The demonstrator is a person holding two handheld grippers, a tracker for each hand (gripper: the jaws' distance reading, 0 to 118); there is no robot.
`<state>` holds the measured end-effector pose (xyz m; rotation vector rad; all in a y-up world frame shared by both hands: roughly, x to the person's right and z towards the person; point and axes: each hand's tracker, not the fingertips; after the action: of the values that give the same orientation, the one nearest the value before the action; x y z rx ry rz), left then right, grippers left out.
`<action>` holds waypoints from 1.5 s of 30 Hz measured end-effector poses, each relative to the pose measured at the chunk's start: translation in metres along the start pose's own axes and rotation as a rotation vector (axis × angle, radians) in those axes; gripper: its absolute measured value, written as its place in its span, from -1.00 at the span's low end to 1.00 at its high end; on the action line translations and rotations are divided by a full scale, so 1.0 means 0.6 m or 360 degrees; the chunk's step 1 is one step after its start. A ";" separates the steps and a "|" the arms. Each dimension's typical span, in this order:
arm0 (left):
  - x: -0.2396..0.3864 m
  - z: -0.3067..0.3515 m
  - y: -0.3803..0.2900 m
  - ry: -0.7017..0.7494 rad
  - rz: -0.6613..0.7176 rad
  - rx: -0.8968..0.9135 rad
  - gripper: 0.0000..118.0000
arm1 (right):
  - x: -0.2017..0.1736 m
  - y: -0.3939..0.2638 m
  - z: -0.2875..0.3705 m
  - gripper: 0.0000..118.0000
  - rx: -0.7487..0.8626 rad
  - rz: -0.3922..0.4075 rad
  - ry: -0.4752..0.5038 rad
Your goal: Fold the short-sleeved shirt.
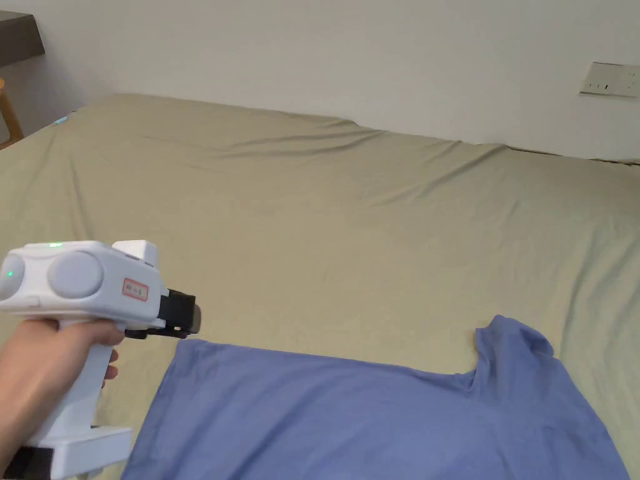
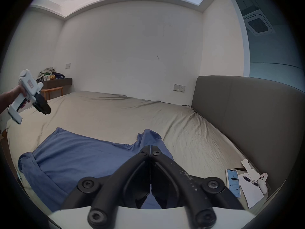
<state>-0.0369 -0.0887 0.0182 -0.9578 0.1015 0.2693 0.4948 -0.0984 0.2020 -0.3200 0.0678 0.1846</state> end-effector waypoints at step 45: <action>0.024 -0.084 -0.045 -0.0057 -0.0075 -0.0017 -0.93 | 0.149 -0.009 -0.427 0.94 -0.0898 -0.0154 0.0149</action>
<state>-0.0140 -0.1420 0.0081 -0.9641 0.0447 0.2439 0.5740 -0.1699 -0.0476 -0.8934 0.0923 0.0890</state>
